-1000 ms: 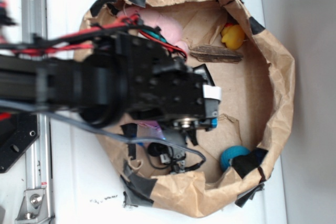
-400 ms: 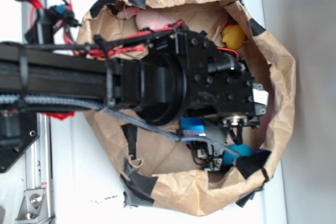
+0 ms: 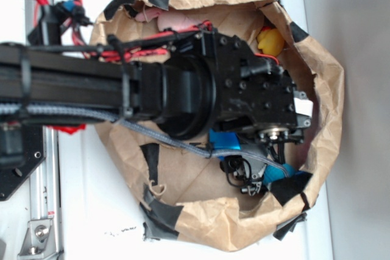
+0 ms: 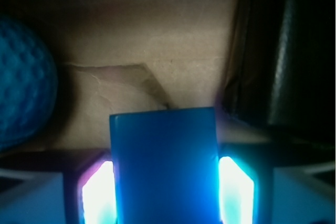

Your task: Grab the blue block.

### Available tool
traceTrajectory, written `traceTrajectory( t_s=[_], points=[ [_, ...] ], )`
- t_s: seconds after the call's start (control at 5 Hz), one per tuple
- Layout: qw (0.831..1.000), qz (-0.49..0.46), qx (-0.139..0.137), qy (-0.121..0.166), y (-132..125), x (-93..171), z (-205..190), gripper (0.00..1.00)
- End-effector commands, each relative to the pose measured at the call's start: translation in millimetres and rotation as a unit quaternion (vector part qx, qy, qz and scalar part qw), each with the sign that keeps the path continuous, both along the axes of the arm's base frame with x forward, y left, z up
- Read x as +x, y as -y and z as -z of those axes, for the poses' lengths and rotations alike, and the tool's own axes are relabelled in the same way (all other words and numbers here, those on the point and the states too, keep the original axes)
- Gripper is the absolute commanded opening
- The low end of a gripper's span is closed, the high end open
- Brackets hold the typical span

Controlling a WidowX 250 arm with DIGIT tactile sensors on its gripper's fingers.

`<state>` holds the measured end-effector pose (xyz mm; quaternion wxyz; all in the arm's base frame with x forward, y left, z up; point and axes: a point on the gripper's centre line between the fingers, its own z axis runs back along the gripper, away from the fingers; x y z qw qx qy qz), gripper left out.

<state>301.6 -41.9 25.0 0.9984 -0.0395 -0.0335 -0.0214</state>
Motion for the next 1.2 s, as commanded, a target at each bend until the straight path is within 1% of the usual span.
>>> traceTrajectory(
  t_s=[0.0, 0.2, 0.4, 0.6, 0.8, 1.0],
  points=[
    [0.997, 0.056, -0.009, 0.054, -7.6, -25.2, -98.4, 0.00],
    [0.995, 0.077, 0.024, 0.052, -19.1, -34.2, -148.9, 0.00],
    [0.994, 0.077, 0.063, 0.046, -26.9, -40.3, -184.8, 0.00],
    [0.993, 0.062, 0.084, 0.047, -40.3, -49.8, -192.2, 0.00],
    [0.992, 0.062, 0.098, 0.053, -61.1, -56.6, -184.4, 0.00],
    [0.991, 0.080, 0.095, 0.055, -67.5, -58.1, -175.1, 0.00]
  ],
)
